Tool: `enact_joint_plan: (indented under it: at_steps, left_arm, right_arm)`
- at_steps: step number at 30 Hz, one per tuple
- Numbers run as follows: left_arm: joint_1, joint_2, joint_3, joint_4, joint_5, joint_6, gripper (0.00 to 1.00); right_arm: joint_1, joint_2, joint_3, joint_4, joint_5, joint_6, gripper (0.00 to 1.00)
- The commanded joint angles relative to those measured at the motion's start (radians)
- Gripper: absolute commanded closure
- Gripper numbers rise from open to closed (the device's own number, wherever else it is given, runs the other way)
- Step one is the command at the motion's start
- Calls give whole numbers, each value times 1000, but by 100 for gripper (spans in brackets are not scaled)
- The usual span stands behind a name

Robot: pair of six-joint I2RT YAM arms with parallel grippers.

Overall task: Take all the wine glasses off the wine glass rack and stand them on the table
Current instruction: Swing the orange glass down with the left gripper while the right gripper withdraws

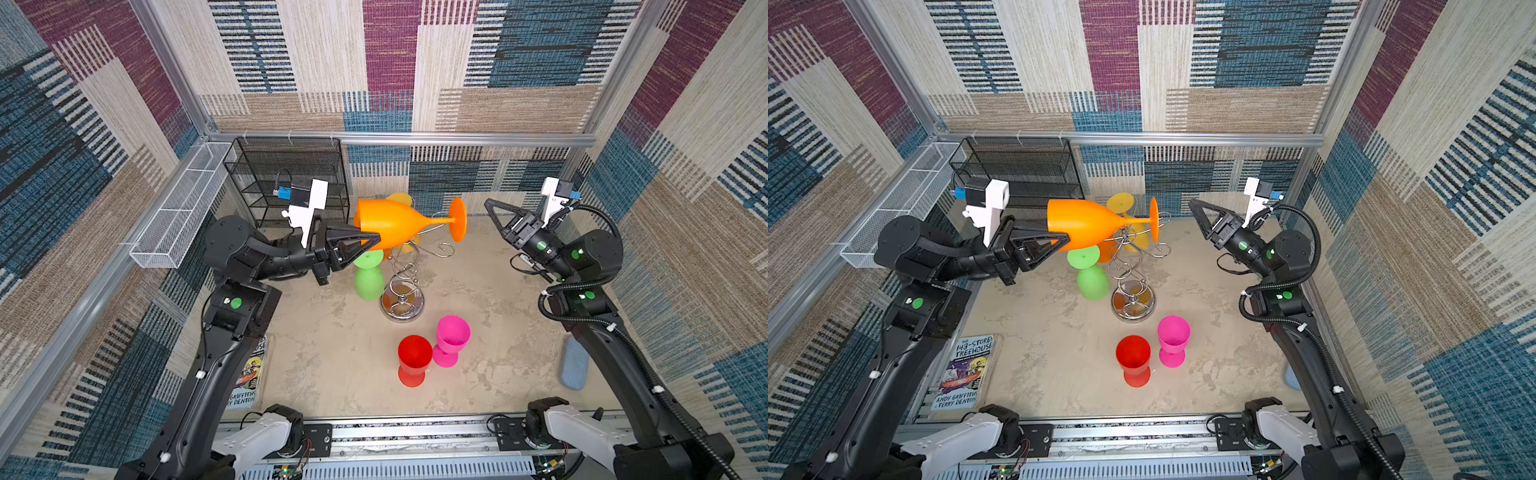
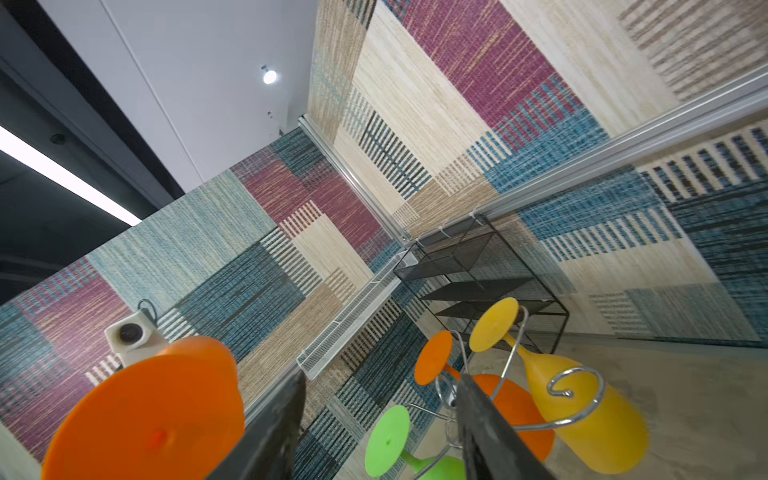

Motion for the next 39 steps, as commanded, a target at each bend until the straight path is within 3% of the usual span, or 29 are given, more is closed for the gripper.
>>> enact_joint_plan:
  at_steps: [1, 6, 14, 29, 39]
  left_arm:
    - [2, -66, 88, -491, -207, 305, 100]
    - [2, -122, 166, -733, -485, 373, 100]
    - [2, -171, 188, -883, -793, 415, 100]
    - [2, -202, 97, -1030, -939, 402, 100]
    - [-3, -207, -67, -1057, -887, 350, 100]
  right_arm:
    - [-5, -30, 16, -150, 96, -137, 40]
    - [-6, -50, 8, -204, 144, -184, 40]
    - [-9, -47, -5, -244, 164, -212, 40]
    - [-17, -24, -16, -279, 155, -231, 40]
    - [-22, 7, -17, -292, 138, -231, 40]
